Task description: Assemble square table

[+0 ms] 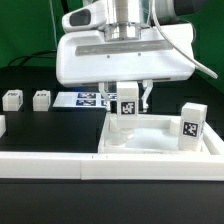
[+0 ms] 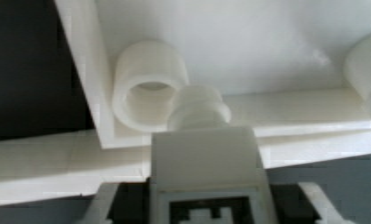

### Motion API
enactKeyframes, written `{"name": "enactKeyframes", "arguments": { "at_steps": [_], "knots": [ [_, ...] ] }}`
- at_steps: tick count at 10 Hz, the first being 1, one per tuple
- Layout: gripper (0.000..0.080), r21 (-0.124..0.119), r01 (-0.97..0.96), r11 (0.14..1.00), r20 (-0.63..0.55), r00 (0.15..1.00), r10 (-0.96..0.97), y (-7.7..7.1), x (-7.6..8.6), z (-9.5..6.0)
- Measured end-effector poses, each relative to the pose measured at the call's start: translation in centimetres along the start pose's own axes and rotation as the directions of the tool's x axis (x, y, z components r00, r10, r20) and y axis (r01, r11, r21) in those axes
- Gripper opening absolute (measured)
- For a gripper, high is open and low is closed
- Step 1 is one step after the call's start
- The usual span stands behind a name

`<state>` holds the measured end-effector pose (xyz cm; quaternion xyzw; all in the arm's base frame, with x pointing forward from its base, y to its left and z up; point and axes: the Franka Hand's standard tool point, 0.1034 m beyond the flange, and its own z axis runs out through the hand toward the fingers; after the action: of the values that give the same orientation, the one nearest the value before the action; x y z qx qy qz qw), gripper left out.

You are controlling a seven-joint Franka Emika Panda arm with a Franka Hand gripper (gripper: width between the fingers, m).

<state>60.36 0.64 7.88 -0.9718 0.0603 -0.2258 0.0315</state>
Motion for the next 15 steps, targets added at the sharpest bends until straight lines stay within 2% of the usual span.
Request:
{"name": "enactKeyframes", "arguments": {
  "at_steps": [2, 3, 5, 7, 10, 13, 15],
  "knots": [
    [0.029, -0.004, -0.003, 1.0, -0.003, 1.0, 0.003, 0.7, 0.7, -1.5],
    [0.029, -0.012, -0.006, 1.0, -0.011, 1.0, 0.006, 1.4, 0.8, -1.6],
    [0.029, -0.021, -0.01, 1.0, 0.001, 1.0, 0.01, 1.8, -0.2, -0.4],
    [0.029, -0.023, -0.01, 1.0, 0.01, 1.0, 0.011, 1.9, -0.6, 0.1],
    [0.029, -0.02, -0.011, 1.0, 0.006, 1.0, 0.011, 1.6, -0.3, 0.7],
    [0.029, -0.019, -0.012, 1.0, 0.023, 1.0, 0.012, 1.3, -1.0, 1.9],
    [0.029, -0.028, -0.005, 1.0, 0.001, 1.0, 0.005, 1.1, -1.1, 2.1]
  ]
}}
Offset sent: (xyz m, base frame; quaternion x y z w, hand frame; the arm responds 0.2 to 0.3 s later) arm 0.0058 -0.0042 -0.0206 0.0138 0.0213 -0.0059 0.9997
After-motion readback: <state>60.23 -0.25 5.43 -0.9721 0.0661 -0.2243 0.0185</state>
